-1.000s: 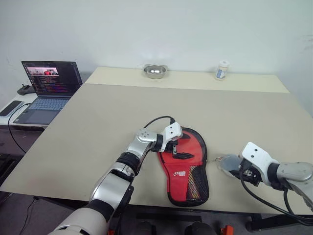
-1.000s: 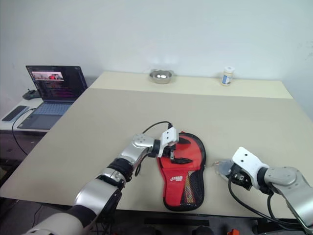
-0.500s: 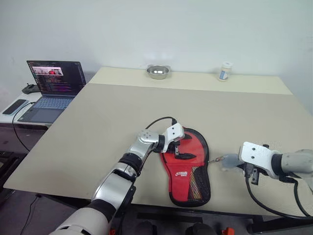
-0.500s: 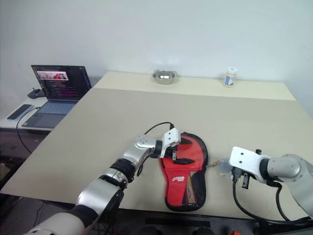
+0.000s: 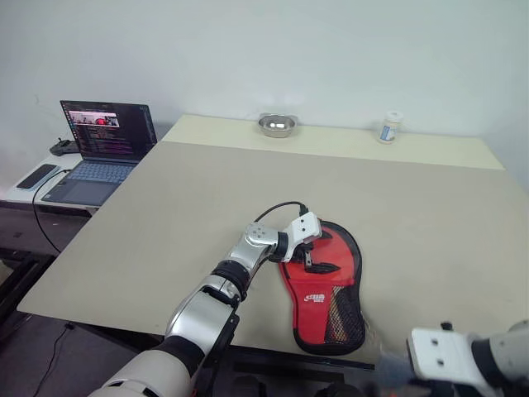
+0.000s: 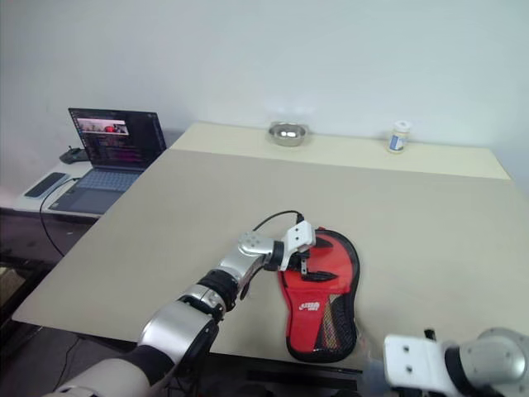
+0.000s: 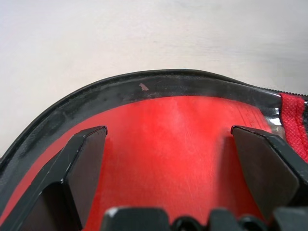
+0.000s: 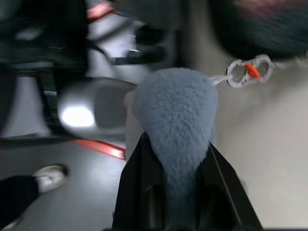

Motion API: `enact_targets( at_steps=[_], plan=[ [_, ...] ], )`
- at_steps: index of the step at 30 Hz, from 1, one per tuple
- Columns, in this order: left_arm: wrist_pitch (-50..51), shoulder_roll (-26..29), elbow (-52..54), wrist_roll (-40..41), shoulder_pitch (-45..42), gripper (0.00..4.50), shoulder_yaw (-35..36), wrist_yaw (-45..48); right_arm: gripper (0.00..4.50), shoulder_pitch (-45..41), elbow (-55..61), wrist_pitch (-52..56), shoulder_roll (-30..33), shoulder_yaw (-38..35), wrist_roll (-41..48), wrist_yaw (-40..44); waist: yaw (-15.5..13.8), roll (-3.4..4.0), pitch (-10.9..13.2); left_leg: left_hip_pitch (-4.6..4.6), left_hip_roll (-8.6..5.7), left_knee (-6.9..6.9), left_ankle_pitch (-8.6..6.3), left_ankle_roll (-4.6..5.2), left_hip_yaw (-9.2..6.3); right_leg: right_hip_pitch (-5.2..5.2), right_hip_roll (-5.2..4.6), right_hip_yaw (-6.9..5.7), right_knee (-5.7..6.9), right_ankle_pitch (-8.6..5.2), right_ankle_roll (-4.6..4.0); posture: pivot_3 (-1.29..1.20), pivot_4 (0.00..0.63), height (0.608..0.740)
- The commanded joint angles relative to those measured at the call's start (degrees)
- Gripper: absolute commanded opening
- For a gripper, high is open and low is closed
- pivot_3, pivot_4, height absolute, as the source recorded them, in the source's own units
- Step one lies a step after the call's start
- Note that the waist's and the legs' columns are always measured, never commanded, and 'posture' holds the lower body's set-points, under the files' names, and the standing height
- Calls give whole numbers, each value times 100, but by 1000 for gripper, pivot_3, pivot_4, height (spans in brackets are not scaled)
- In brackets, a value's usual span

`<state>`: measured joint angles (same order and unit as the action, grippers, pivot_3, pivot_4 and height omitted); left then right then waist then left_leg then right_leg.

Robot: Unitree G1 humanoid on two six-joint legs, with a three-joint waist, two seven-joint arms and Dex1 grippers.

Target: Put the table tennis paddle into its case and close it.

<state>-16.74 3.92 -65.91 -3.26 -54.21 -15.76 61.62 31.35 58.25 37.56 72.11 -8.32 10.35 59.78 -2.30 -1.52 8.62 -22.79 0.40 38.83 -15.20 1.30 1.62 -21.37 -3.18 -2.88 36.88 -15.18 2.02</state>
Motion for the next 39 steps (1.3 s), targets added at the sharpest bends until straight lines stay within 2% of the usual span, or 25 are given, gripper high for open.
enact_targets(
  at_steps=[1,3,7,11,17,24,28,31,35,36,39],
  plan=[
    [210,-19,-485,-511,281,4500,-300,-122,244,347,175,-406,150,-49,54,105,1,-9,-3,7,3,1,0,0,0,-1,0,-1,-1,0,0,0,150,740],
    [207,-25,-487,-525,283,4500,-297,-123,241,523,175,-526,163,-97,113,66,1,-8,-8,24,9,0,-1,-2,-1,-1,-2,-2,-2,-16,-28,0,150,740],
    [194,-16,-489,-541,282,4500,-296,-124,240,456,175,-408,168,-120,51,12,0,-6,-9,26,12,-2,-1,-3,0,-1,-3,-2,-3,-18,-31,0,150,740],
    [161,23,-479,-555,276,4500,-303,-114,240,4,175,-44,117,-64,223,-103,2,-9,-8,23,11,-2,-1,-3,2,-2,-3,-3,-6,-1,-3,0,150,740],
    [130,62,-456,-566,267,4500,-304,-93,2165,-554,175,784,-22,-763,1435,242,15,-10,-7,23,14,-6,-2,-3,-1,-2,-4,-5,-7,-17,-29,0,150,740],
    [120,68,-429,-569,247,4500,-292,-88,4493,-1101,-334,1364,-258,-1648,1965,330,27,-12,-6,21,15,-6,-2,-4,-2,-4,-7,-5,-10,-16,-29,0,150,740],
    [119,83,-385,-547,238,4500,-279,-34,4493,-1944,-911,1585,-373,-1674,2330,141,70,-9,-4,22,16,-7,-5,-8,0,-5,-13,-5,-11,-18,-32,0,150,740],
    [113,99,-296,-471,181,4500,-219,43,4493,-2593,-1379,1494,-555,-1379,2332,-167,78,-8,-3,20,15,-12,-4,-7,0,-8,-16,-6,-14,-19,-34,0,150,740],
    [99,203,126,-210,80,4500,-2,291,4493,-3638,-2294,966,-1531,-523,1829,-1112,97,-12,2,-3,16,-23,-2,-4,8,-37,-15,-6,-12,-15,-29,0,150,740],
    [103,245,230,-162,88,4500,39,346,4493,-3781,-2438,872,-1701,-384,1738,-1225,98,-10,11,-20,16,-22,-1,-3,12,-36,-14,-6,-6,0,-16,0,150,740],
    [276,505,990,135,205,4500,248,601,4493,-4113,-3098,127,-2234,119,1237,-1497,96,-3,15,-76,13,-23,0,-2,25,-99,-13,-1,3,23,-46,0,150,740]
  ],
)
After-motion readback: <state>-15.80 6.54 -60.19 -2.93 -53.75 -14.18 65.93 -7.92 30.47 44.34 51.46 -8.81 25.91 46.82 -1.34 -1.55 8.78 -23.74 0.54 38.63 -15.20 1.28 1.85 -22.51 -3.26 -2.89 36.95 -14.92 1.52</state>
